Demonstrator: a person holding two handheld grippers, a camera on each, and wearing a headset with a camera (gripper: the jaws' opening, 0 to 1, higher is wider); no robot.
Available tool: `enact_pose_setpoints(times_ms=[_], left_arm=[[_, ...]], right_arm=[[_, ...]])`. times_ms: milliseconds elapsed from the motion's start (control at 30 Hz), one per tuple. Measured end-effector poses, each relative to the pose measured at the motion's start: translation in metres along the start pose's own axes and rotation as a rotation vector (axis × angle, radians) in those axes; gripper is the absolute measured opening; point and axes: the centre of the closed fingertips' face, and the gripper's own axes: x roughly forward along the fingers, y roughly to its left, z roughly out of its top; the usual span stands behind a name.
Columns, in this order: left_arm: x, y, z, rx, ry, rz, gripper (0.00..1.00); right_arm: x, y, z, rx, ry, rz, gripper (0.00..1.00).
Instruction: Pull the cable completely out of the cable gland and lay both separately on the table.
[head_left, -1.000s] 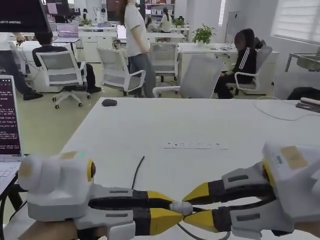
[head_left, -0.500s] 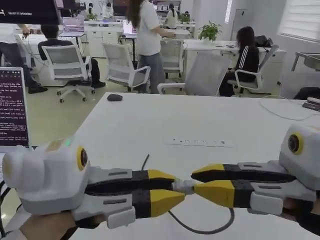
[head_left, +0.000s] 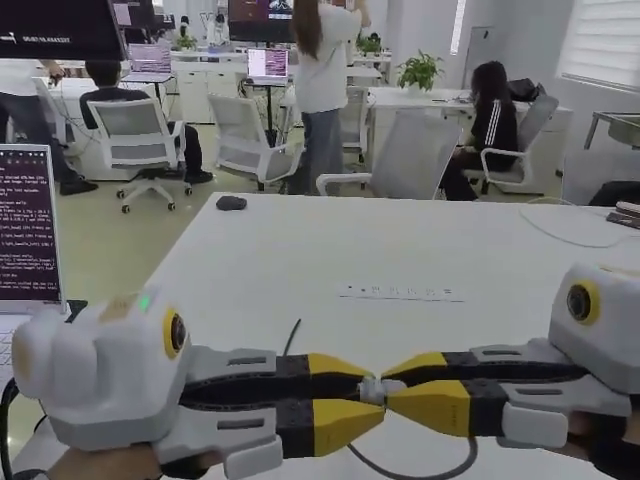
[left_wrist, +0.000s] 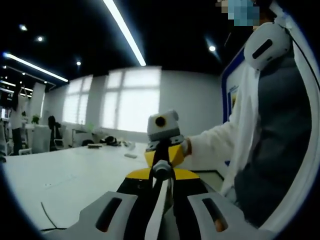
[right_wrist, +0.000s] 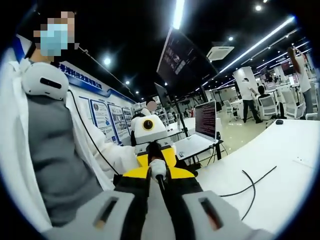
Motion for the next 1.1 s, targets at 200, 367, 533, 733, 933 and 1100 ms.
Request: enact_pose_setpoints(times_ms=[200,367,533,733,933,1100], left_arm=[[0.000,0.000,-0.001,0.011,0.004,-0.002,0.15],[-0.001,0.002,0.001,0.008,-0.012,0.002,0.15],[-0.002,0.008,0.004,-0.018,-0.024,0.012,0.15],[-0.003,0.012,0.001,-0.068,0.006,0.025,0.15],[-0.002,0.016,-0.001,-0.165,-0.006,0.038,0.14],[0.002,0.016,-0.006,-0.255,-0.005,0.027,0.13]], right_arm=[[0.001,0.000,-0.002,0.014,0.009,0.009,0.12],[0.001,-0.002,-0.002,0.018,0.019,0.011,0.12],[0.003,-0.006,0.002,0.058,0.009,0.005,0.11],[0.006,-0.009,0.001,0.005,0.028,-0.024,0.09],[0.002,-0.011,0.002,-0.038,-0.002,-0.038,0.08],[-0.002,-0.010,0.001,-0.086,-0.001,-0.038,0.08]])
